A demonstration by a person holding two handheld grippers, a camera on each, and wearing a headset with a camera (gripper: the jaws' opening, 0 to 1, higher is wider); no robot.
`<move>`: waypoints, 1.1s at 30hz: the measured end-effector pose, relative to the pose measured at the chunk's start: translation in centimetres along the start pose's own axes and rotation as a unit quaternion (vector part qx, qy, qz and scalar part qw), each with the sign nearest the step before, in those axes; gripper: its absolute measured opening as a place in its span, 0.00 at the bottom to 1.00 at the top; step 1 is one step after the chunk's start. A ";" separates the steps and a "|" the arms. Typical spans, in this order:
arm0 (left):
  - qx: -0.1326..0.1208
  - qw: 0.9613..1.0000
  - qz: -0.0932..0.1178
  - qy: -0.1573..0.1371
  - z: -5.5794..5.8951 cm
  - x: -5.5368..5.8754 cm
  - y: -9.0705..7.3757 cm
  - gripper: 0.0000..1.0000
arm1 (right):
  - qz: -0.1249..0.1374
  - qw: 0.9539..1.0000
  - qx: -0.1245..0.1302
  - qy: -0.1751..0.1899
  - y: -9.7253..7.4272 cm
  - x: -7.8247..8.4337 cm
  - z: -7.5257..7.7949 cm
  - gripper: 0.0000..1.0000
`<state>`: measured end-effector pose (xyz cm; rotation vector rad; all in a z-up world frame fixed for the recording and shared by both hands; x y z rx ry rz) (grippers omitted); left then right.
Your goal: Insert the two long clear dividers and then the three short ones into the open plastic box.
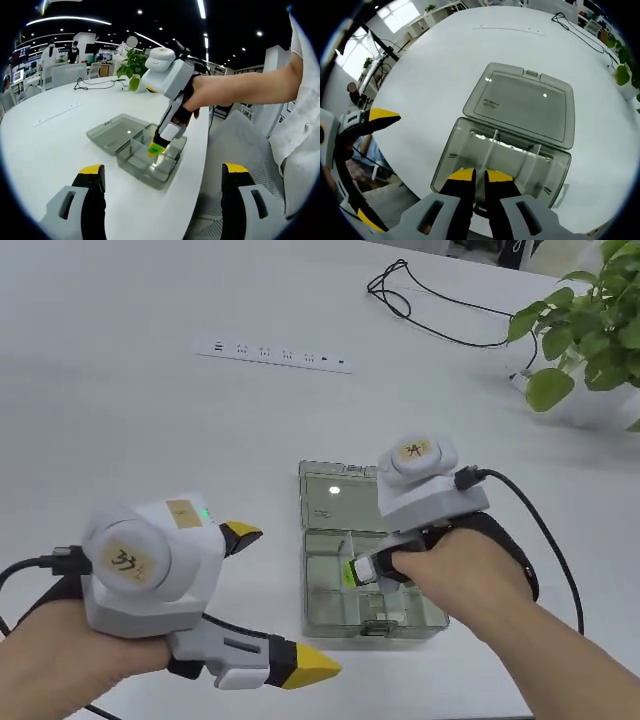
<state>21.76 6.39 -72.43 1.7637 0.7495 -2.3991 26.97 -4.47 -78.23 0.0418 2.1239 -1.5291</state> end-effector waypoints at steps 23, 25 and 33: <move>-0.021 1.000 -0.007 -0.003 0.4 -0.4 -0.3 0.98 | 0.084 0.991 -0.094 0.053 -2.0 -0.7 0.0 0.12; -0.023 1.000 -0.007 -0.003 0.5 -0.5 -0.4 0.98 | 0.100 0.987 -0.107 0.061 -2.6 -1.1 -0.1 0.14; -0.038 0.999 -0.009 -0.003 1.0 -0.8 -0.9 0.99 | 0.146 0.980 -0.131 0.041 -5.0 -2.5 0.0 0.20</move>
Point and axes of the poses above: the centre of the closed fingertips' face, and the gripper's own axes: y roughly forward along the fingers, z roughly to its right, x roughly out of its underside, the point moved 4 cm from there along -y, roughly backward along the fingers, and after that the axes turned 7 degrees about z, right-handed, at the moved point
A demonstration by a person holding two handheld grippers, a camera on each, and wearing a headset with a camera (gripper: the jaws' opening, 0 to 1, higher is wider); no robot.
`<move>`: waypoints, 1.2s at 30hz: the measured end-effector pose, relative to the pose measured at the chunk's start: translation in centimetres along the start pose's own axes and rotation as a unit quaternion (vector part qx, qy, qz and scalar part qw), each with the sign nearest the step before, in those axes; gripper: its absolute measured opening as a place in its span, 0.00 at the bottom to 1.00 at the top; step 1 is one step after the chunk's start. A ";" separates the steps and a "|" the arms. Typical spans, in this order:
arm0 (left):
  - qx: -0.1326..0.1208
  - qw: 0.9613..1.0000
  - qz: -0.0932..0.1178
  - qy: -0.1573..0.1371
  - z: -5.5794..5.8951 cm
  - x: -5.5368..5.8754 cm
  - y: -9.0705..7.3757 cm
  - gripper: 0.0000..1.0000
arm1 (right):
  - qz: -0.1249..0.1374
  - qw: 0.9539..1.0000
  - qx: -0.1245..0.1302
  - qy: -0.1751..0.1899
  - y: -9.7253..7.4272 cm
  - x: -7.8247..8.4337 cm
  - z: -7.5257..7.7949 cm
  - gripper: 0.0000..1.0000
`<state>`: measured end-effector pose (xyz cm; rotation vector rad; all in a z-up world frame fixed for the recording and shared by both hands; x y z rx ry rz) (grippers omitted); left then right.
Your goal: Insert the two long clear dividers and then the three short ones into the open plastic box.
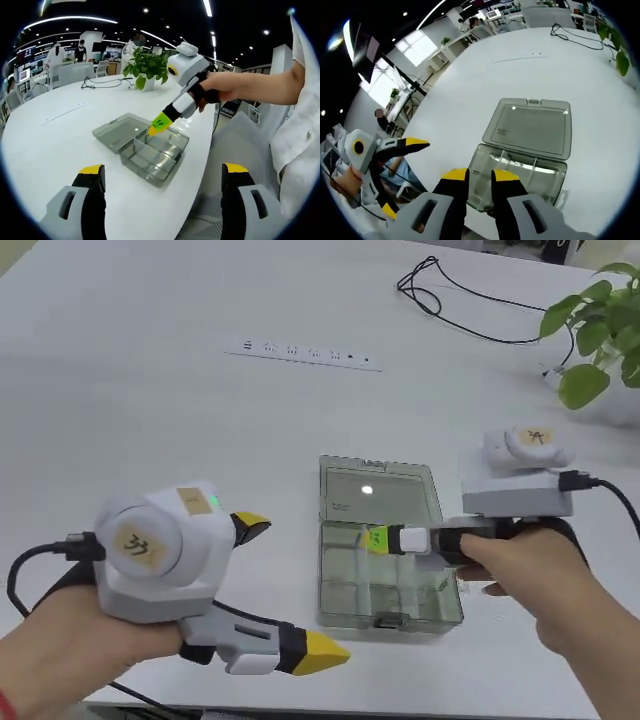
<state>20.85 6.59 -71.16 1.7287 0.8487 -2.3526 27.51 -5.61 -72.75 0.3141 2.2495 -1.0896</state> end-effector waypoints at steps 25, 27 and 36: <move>-0.049 0.999 0.010 -0.003 1.1 -0.7 -1.1 1.00 | 0.083 0.985 -0.108 -0.102 -8.2 -4.0 0.2 0.42; -0.052 0.999 0.016 -0.005 1.1 -0.8 -1.2 1.00 | 0.081 0.982 -0.112 -0.127 -8.7 -4.0 0.7 0.44; -0.057 0.998 0.017 -0.004 0.9 -0.7 -1.5 1.00 | 0.047 0.969 -0.106 -0.217 -10.0 -3.4 3.1 0.48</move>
Point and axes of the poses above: the centre of the closed fingertips' face, and the gripper's own axes: y roughly forward along the fingers, z roughly to its right, x roughly out of its underside, the point moved 4 cm from there along -y, roughly backward along the fingers, and after that the axes turned 7 degrees about z, right-handed, at the moved point
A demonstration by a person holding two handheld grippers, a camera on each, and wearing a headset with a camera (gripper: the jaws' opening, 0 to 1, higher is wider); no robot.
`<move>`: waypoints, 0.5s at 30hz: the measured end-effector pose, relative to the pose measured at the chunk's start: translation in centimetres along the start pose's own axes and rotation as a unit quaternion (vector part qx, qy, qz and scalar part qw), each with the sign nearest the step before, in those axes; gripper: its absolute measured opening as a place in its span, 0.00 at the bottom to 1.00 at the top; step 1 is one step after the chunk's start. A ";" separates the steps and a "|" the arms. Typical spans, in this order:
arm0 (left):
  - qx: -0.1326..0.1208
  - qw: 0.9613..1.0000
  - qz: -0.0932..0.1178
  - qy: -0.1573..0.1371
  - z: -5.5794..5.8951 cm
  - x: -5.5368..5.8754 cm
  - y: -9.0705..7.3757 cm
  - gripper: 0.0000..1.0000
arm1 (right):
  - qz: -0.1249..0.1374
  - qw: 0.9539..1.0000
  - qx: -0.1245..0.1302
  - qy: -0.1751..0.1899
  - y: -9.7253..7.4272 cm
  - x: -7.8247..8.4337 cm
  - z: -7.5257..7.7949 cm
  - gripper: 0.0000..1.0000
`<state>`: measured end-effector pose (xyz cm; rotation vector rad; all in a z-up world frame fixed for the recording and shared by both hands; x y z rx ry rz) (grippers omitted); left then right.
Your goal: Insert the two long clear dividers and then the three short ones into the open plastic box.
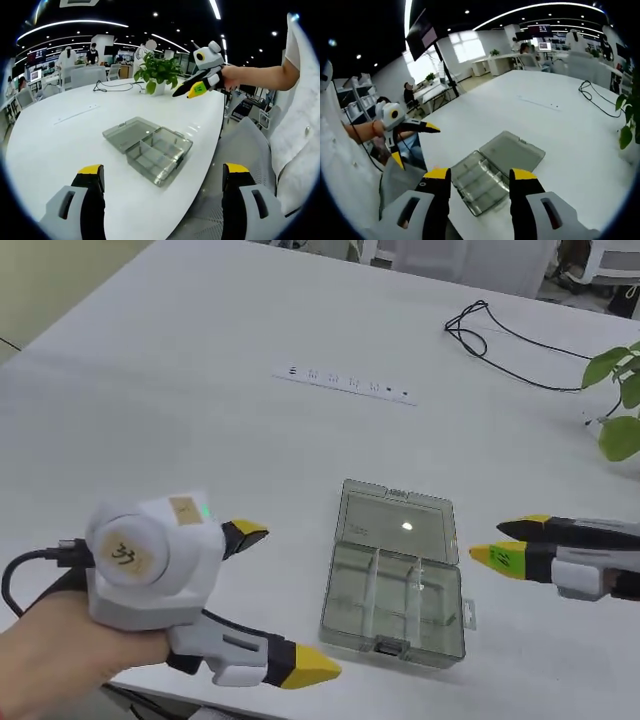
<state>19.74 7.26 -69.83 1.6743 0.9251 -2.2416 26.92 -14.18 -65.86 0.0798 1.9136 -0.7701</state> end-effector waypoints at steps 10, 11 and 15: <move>0.002 1.000 0.004 -0.002 -0.1 -0.1 0.2 1.00 | -0.095 0.987 -0.032 -0.125 -1.2 3.6 1.5 0.58; 0.002 1.000 0.005 -0.004 -0.1 -0.1 0.2 1.00 | -0.107 0.984 -0.036 -0.136 -1.3 4.1 1.7 0.59; 0.002 1.000 0.004 -0.005 -0.2 0.1 0.2 1.00 | -0.139 0.976 -0.039 -0.163 -1.3 5.4 2.4 0.61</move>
Point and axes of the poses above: the centre of the closed fingertips' face, and the gripper's own axes: y roughly forward along the fingers, z roughly to its right, x roughly out of its underside, the point moved 4 cm from there along -y, roughly backward along the fingers, and after that the axes turned 7 degrees about z, right-handed, at the moved point
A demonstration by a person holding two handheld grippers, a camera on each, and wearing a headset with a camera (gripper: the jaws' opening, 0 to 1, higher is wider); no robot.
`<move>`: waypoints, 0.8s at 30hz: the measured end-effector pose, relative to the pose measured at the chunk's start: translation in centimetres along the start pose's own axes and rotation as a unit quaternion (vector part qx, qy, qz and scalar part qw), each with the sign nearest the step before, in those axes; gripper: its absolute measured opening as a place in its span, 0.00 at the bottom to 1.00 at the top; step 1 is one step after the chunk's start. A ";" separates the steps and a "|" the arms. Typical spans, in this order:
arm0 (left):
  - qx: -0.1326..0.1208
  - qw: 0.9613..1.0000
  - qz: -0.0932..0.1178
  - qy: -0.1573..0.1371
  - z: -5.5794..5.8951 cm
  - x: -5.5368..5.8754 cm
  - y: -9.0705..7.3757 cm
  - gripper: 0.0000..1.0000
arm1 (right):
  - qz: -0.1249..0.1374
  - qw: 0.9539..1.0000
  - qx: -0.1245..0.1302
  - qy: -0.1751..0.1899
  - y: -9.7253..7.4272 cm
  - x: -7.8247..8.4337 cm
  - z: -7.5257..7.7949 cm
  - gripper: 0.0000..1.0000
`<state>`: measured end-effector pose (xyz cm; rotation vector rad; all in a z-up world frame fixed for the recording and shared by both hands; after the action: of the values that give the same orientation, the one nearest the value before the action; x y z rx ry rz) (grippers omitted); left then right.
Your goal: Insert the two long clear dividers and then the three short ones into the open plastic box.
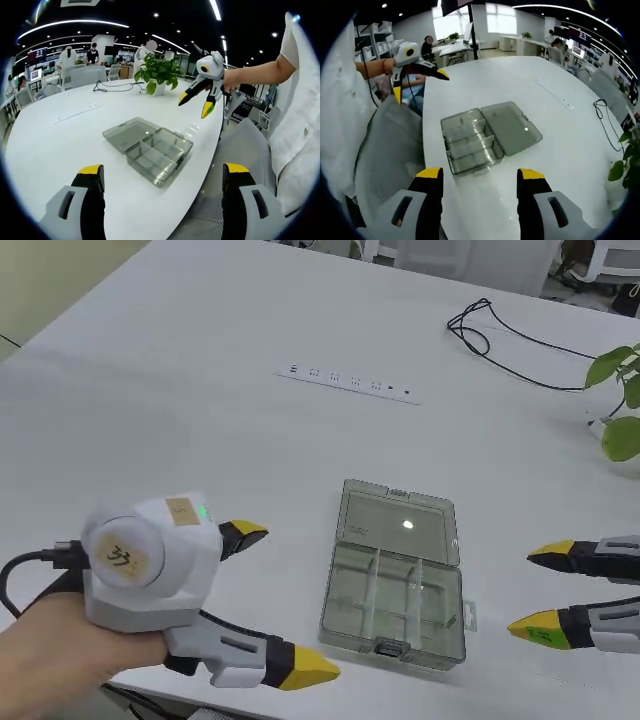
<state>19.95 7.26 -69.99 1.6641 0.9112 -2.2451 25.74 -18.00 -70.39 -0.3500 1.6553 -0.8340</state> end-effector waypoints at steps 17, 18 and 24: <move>-0.004 1.000 0.001 -0.008 -0.2 0.3 -0.1 1.00 | -0.131 0.986 -0.044 -0.097 3.0 7.0 1.3 0.58; -0.004 1.000 0.001 -0.008 -0.2 0.3 -0.1 1.00 | -0.137 0.984 -0.048 -0.103 3.3 7.3 1.3 0.56; -0.005 1.000 0.002 -0.010 -0.3 0.4 -0.2 1.00 | -0.170 0.977 -0.055 -0.115 4.6 9.2 1.6 0.50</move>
<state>19.94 7.67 -70.34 1.6350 0.9118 -2.2479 25.75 -21.19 -80.32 -0.7960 1.4469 -0.9165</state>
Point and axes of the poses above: the centre of the closed fingertips' face, and the gripper's own axes: y roughly forward along the fingers, z roughly to its right, x roughly out of its underside, the point moved 4 cm from there along -y, roughly backward along the fingers, and after that the axes turned 7 degrees about z, right-handed, at the moved point
